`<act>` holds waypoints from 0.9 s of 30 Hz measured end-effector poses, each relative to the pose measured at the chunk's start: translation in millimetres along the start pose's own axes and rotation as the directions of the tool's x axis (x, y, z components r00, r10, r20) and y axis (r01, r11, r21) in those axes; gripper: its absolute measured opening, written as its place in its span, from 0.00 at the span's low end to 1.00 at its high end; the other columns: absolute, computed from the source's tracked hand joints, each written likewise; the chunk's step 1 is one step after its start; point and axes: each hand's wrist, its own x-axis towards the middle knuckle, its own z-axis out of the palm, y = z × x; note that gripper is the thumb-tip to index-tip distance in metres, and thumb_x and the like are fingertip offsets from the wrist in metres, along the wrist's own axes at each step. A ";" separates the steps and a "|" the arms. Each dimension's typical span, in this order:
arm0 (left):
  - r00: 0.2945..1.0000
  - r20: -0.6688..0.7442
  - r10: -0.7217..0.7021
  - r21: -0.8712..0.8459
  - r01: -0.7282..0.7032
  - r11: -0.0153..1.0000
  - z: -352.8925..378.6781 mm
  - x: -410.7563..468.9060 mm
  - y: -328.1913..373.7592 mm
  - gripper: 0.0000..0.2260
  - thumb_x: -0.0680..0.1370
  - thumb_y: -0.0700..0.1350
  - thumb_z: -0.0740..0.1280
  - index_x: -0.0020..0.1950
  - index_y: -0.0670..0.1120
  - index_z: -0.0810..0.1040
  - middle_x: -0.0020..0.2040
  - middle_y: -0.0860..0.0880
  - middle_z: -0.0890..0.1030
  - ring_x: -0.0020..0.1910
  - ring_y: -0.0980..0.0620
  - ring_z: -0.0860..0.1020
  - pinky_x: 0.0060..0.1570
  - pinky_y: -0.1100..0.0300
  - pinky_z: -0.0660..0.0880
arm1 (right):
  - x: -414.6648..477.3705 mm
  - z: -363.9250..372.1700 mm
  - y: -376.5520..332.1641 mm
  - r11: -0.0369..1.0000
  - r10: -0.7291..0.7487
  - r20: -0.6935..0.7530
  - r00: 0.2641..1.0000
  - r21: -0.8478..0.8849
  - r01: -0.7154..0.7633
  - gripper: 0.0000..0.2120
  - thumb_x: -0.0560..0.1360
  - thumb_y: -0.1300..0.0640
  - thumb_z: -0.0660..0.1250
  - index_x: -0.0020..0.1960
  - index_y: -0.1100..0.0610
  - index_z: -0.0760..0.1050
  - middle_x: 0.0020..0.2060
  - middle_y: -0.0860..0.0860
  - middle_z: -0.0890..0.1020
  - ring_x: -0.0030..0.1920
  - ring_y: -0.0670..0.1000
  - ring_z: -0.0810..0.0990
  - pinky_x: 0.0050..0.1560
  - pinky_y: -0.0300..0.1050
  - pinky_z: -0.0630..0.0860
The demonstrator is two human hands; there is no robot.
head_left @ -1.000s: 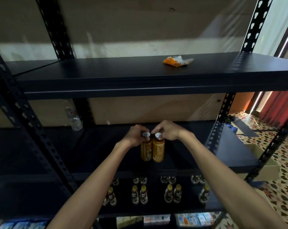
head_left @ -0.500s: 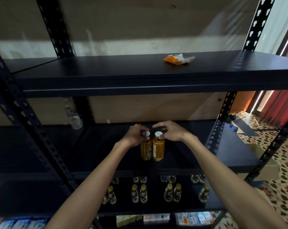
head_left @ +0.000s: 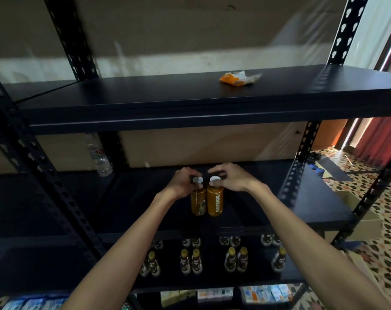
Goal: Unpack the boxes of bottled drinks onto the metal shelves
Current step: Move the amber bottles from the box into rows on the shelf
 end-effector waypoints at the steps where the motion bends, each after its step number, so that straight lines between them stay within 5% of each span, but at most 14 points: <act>1: 1.000 -0.007 0.001 0.004 -0.001 1.000 0.6 -0.9 0.2 0.16 0.75 0.41 0.74 0.62 0.48 0.81 0.57 0.52 0.79 0.57 0.55 0.77 0.53 0.64 0.72 | 1.8 3.0 1.2 1.000 -0.010 -0.048 0.999 -0.012 0.009 0.19 0.75 0.52 0.75 0.65 0.47 0.79 0.66 0.45 0.76 0.65 0.48 0.76 0.62 0.45 0.75; 5: 0.999 -0.044 -0.007 -0.016 0.006 1.000 3.2 -4.9 -0.1 0.20 0.75 0.45 0.74 0.67 0.48 0.77 0.60 0.50 0.79 0.60 0.52 0.78 0.55 0.62 0.74 | 9.9 11.7 9.5 1.000 0.002 -0.057 0.998 -0.030 -0.003 0.12 0.76 0.53 0.74 0.58 0.45 0.81 0.62 0.48 0.79 0.64 0.50 0.76 0.65 0.49 0.75; 9: 0.970 -0.188 -0.154 -0.057 0.146 0.988 8.1 -9.7 7.8 0.22 0.74 0.58 0.73 0.64 0.50 0.77 0.55 0.50 0.76 0.53 0.52 0.77 0.47 0.59 0.76 | 10.2 10.4 8.8 1.000 -0.003 -0.063 0.998 -0.031 0.001 0.11 0.76 0.54 0.74 0.57 0.45 0.81 0.60 0.47 0.81 0.63 0.49 0.76 0.64 0.48 0.75; 14: 0.991 -0.025 -0.130 0.086 0.132 0.988 5.7 -5.9 9.8 0.12 0.76 0.49 0.73 0.58 0.51 0.80 0.54 0.51 0.81 0.55 0.50 0.80 0.51 0.55 0.78 | 8.1 14.2 11.2 1.000 0.011 -0.081 0.997 -0.020 -0.013 0.11 0.76 0.54 0.74 0.55 0.41 0.80 0.62 0.47 0.80 0.68 0.51 0.72 0.68 0.54 0.73; 18: 0.986 0.161 -0.049 0.181 0.020 0.983 -10.1 -4.1 16.3 0.19 0.78 0.44 0.69 0.69 0.52 0.75 0.66 0.50 0.76 0.66 0.48 0.74 0.59 0.57 0.73 | 8.1 16.2 13.2 0.999 0.029 -0.090 0.996 -0.015 -0.030 0.10 0.76 0.53 0.74 0.54 0.40 0.80 0.63 0.48 0.79 0.68 0.51 0.73 0.67 0.53 0.74; 21: 0.989 0.075 -0.130 0.167 0.116 0.979 -6.3 -6.1 19.9 0.27 0.76 0.54 0.71 0.73 0.53 0.69 0.69 0.48 0.72 0.68 0.47 0.72 0.62 0.53 0.74 | 6.5 17.0 14.1 1.000 0.015 -0.106 0.994 -0.010 -0.016 0.11 0.76 0.52 0.74 0.57 0.42 0.81 0.63 0.47 0.79 0.67 0.50 0.74 0.67 0.51 0.74; 24: 0.981 -0.034 -0.193 0.153 0.196 0.969 4.1 -3.7 20.9 0.16 0.76 0.58 0.70 0.58 0.51 0.75 0.61 0.48 0.74 0.56 0.48 0.76 0.47 0.55 0.75 | 5.5 17.9 13.7 1.000 0.010 -0.107 0.994 -0.003 -0.010 0.12 0.77 0.53 0.73 0.59 0.44 0.81 0.63 0.47 0.79 0.67 0.51 0.73 0.67 0.51 0.74; 27: 0.988 0.093 -0.123 0.226 0.099 0.969 -1.9 1.1 24.2 0.07 0.79 0.49 0.68 0.56 0.53 0.75 0.61 0.47 0.76 0.56 0.49 0.76 0.49 0.54 0.77 | 4.2 17.6 12.6 1.000 0.014 -0.093 0.996 -0.003 -0.014 0.12 0.77 0.53 0.73 0.60 0.43 0.80 0.65 0.47 0.78 0.69 0.52 0.73 0.68 0.53 0.74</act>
